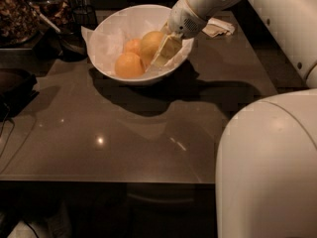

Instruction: Pick orange from white bowl

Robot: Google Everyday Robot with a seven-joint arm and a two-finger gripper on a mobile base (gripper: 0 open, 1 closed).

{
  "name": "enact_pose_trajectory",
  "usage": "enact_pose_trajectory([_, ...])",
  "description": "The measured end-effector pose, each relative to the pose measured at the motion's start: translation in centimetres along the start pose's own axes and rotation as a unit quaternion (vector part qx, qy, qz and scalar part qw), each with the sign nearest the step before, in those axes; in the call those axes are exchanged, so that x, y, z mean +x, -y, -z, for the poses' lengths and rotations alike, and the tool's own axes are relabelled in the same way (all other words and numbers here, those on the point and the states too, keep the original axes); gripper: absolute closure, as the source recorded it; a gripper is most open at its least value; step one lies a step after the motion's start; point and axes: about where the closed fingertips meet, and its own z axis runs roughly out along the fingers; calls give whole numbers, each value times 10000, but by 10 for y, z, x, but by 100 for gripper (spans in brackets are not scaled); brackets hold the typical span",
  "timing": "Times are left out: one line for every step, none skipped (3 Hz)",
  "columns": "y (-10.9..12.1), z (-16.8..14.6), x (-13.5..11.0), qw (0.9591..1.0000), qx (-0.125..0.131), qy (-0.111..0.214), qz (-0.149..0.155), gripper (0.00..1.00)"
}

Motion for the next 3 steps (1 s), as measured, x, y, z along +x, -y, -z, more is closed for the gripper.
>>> enact_pose_trajectory([-1, -1, -6, 9999, 6, -54, 103, 100])
enact_pose_trajectory([-24, 15, -27, 9990, 30, 343, 291, 100])
enact_pose_trajectory([-57, 31, -48, 9968, -28, 646, 464, 100])
